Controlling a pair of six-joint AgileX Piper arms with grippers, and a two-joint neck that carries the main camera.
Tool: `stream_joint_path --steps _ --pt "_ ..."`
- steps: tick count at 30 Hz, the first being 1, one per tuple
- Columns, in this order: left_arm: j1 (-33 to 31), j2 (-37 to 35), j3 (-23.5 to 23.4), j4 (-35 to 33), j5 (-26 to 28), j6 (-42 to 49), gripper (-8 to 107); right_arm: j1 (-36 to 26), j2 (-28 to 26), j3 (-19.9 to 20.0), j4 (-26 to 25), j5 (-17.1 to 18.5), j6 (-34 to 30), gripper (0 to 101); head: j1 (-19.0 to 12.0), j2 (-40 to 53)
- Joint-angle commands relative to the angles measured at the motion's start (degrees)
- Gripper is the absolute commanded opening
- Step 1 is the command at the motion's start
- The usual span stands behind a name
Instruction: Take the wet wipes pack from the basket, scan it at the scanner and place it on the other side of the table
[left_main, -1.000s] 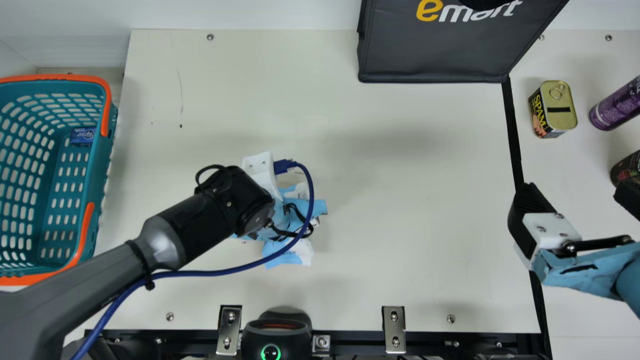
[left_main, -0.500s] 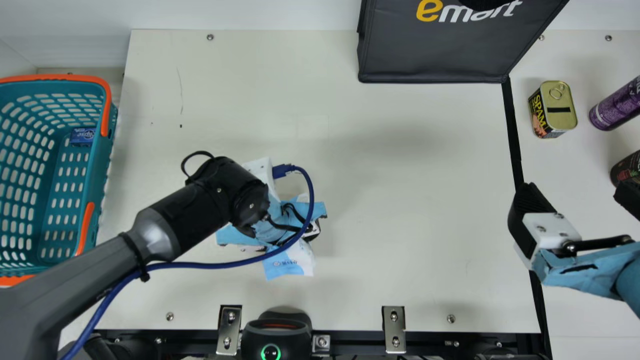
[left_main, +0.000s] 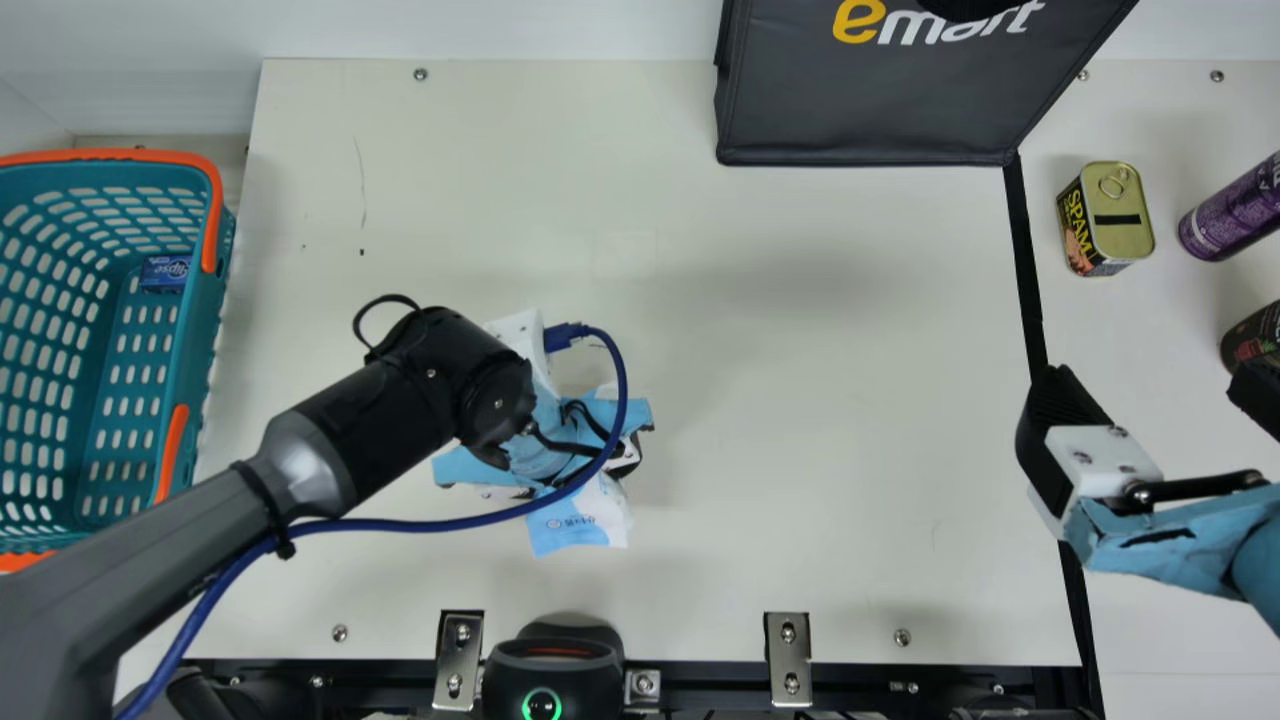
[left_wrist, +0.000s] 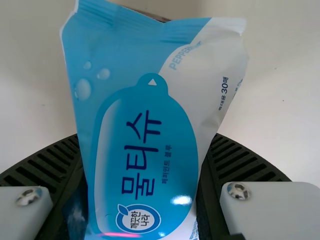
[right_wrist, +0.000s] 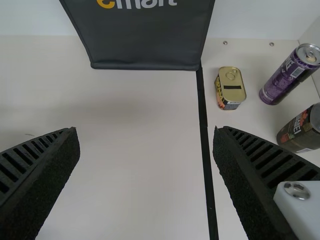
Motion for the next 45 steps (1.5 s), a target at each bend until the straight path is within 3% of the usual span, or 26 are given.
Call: stream_joint_path --steps 1,15,31,39,45 --pt "-0.4 0.6 -0.5 0.5 -0.9 -0.4 -8 0.0 0.0 0.0 0.0 0.0 0.0 95 -1.7 0.0" --pt "-4.4 8.2 -11.2 4.9 -4.6 -7.8 -8 0.0 0.0 0.0 0.0 0.0 0.0 95 -1.7 0.0" --pt "-9.3 20.3 -28.6 11.3 -2.0 -15.5 -8 0.0 0.0 0.0 0.0 0.0 0.0 95 -1.7 0.0" --pt "-10.9 25.1 -35.3 13.1 0.1 -17.5 18 0.0 0.0 0.0 0.0 0.0 0.0 95 -1.7 0.0" --pt "-10.6 26.7 -37.5 10.4 -0.3 -16.9 38 0.0 0.0 0.0 0.0 0.0 0.0 95 -1.7 0.0"
